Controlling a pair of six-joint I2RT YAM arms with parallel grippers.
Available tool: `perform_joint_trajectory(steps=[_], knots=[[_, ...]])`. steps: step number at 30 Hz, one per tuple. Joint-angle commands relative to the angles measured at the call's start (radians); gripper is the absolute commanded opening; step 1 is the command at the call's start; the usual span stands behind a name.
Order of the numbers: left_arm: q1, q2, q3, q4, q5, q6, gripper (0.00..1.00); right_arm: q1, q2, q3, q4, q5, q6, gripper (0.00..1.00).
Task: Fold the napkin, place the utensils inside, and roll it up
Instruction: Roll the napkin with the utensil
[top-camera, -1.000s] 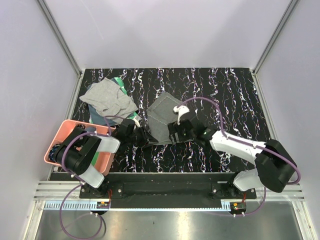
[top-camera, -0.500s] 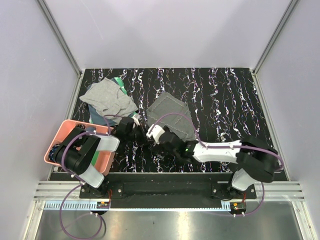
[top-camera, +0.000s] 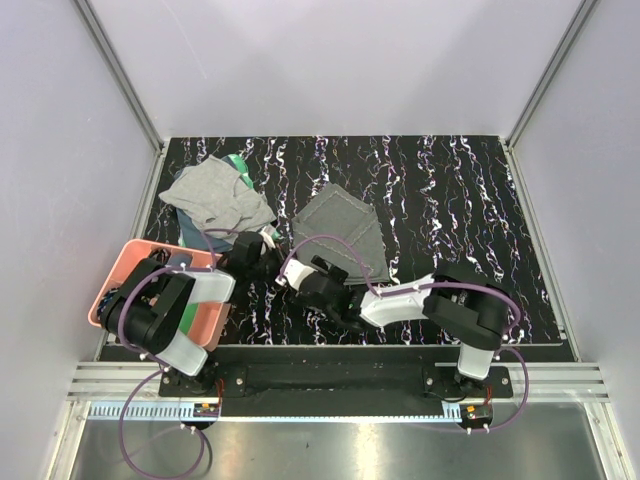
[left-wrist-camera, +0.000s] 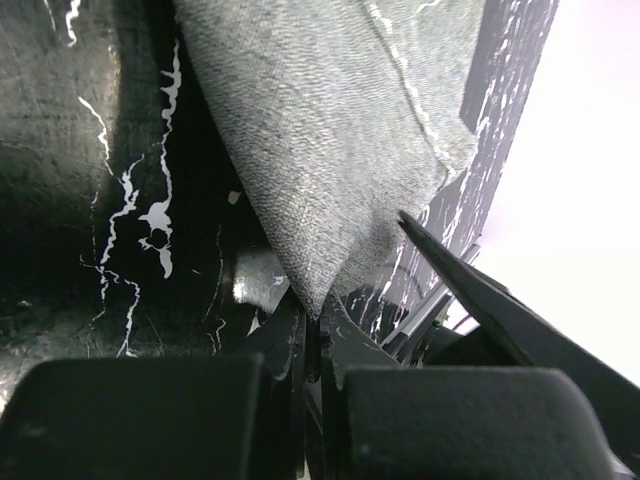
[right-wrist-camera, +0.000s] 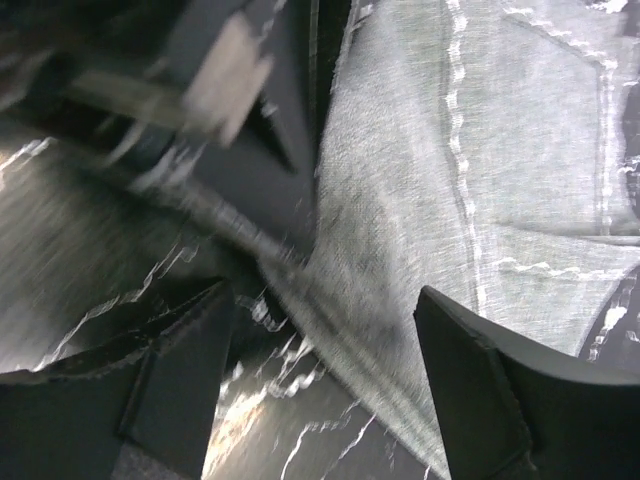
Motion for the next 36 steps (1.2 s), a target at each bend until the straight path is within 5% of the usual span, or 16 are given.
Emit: perform_joint_trajectory(steps=[1, 10, 19, 24, 28, 31, 36], knots=[[0.02, -0.053, 0.012, 0.005, 0.03, 0.027, 0.0, 0.007, 0.074, 0.042, 0.074, 0.148, -0.038, 0.77], [0.051, -0.058, 0.009, -0.012, 0.042, 0.05, 0.0, 0.007, 0.019, -0.03, 0.086, 0.228, 0.001, 0.63], [0.056, -0.05, 0.016, -0.018, 0.059, 0.069, 0.0, 0.007, 0.049, -0.072, 0.158, 0.139, -0.124, 0.38], [0.057, -0.044, 0.021, -0.029, 0.076, 0.085, 0.0, -0.004, 0.058, -0.067, 0.164, 0.069, -0.144, 0.38], [0.057, -0.035, 0.036, -0.039, 0.093, 0.11, 0.01, -0.033, 0.04, -0.053, 0.126, -0.017, -0.136, 0.25], [0.059, -0.032, 0.05, -0.041, 0.096, 0.119, 0.24, -0.05, 0.025, -0.015, 0.016, -0.063, -0.099, 0.0], [0.065, -0.052, 0.101, -0.092, 0.076, 0.161, 0.53, -0.068, -0.041, 0.037, -0.227, -0.128, 0.011, 0.0]])
